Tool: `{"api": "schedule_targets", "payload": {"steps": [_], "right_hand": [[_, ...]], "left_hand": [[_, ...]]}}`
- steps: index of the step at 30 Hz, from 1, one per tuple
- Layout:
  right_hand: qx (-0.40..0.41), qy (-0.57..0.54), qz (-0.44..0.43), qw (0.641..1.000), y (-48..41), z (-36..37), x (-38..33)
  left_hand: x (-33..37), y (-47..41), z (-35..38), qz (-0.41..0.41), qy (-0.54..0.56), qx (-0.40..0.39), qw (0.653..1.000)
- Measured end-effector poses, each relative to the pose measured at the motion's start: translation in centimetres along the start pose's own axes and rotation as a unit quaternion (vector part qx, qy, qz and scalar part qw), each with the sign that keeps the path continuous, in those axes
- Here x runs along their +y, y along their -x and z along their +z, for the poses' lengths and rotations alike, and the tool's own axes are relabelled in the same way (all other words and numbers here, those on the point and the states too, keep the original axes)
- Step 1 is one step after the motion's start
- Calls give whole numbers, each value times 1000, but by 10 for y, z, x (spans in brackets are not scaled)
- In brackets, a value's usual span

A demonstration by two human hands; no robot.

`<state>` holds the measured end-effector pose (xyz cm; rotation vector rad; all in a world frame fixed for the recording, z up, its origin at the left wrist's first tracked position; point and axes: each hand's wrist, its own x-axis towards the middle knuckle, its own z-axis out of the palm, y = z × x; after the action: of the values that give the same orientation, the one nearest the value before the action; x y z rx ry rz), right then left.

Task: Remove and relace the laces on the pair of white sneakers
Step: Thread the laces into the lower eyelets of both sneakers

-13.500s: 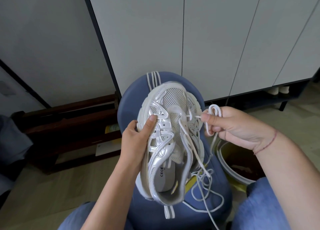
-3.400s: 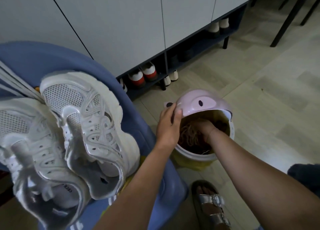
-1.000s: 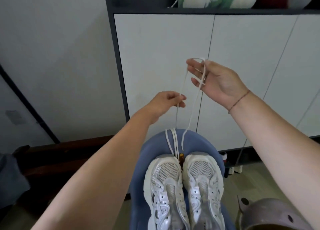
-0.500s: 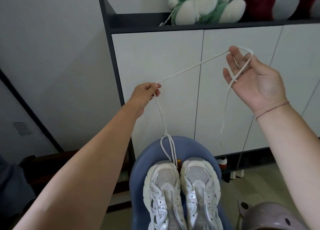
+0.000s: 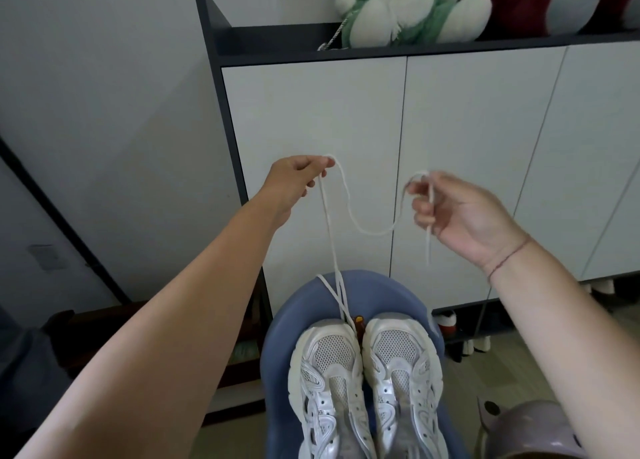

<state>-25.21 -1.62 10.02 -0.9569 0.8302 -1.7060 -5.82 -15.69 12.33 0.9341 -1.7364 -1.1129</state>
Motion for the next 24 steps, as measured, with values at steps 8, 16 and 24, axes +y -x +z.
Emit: {"api": "schedule_targets", "payload": {"steps": [8, 16, 24], "right_hand": [[-46, 394, 95, 913, -7, 30, 57], [88, 270, -41, 958, -9, 32, 28], [39, 81, -123, 988, 3, 63, -37]], "left_hand": [[64, 8, 25, 73, 116, -37, 990], [81, 20, 12, 80, 202, 32, 976], [49, 47, -2, 0, 183, 44, 982]]}}
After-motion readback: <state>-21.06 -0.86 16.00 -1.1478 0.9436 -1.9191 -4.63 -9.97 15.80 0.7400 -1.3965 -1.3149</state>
